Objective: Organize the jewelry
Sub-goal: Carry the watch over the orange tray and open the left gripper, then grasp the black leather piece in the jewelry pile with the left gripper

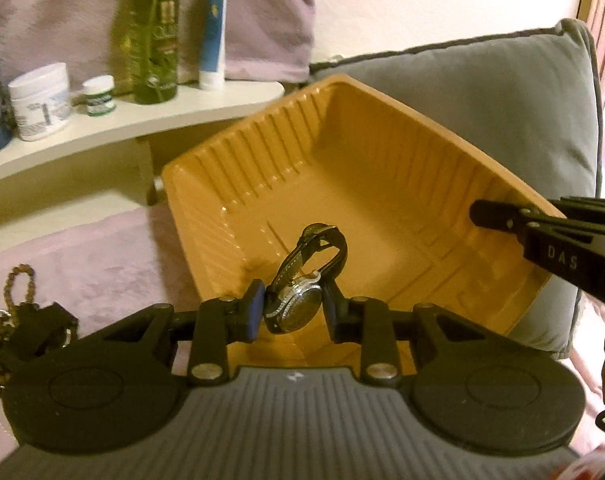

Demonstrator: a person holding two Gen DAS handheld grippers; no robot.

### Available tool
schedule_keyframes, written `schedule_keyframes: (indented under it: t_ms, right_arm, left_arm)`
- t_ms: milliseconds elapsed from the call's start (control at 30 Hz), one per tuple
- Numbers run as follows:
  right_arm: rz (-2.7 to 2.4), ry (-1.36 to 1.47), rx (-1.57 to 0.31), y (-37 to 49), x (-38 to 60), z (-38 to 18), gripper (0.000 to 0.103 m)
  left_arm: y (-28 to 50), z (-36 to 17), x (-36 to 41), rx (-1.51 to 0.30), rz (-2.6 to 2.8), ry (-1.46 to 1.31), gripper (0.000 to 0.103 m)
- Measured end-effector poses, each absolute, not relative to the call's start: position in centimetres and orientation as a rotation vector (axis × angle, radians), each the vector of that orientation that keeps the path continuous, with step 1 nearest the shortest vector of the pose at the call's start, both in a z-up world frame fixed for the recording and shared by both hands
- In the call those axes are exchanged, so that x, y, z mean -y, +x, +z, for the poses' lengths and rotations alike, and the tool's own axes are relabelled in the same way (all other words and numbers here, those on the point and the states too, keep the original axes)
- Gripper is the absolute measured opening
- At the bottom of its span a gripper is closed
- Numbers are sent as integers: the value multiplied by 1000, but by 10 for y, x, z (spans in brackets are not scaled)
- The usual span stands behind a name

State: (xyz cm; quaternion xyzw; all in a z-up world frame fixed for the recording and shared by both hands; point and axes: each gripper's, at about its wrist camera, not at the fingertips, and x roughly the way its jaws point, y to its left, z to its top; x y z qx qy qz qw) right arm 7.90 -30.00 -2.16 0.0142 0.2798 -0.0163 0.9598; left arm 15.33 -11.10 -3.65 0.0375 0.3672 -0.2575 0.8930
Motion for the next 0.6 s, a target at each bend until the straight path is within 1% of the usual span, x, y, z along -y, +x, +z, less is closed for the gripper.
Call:
schedule_keyframes:
  t_ms: [167, 300, 433, 600]
  right_arm:
    - [-33, 29, -568, 79, 300, -21, 5]
    - [-29, 29, -572, 79, 299, -22, 5]
    - [-29, 28, -571, 78, 299, -22, 4]
    - [-31, 24, -567, 78, 298, -22, 4]
  left_arm:
    - [154, -45, 118, -783, -553, 77, 30]
    - [150, -41, 115, -751, -540, 62, 43]
    - [142, -30, 100, -704, -486, 53, 43]
    - [122, -23, 54, -657, -322, 48, 43]
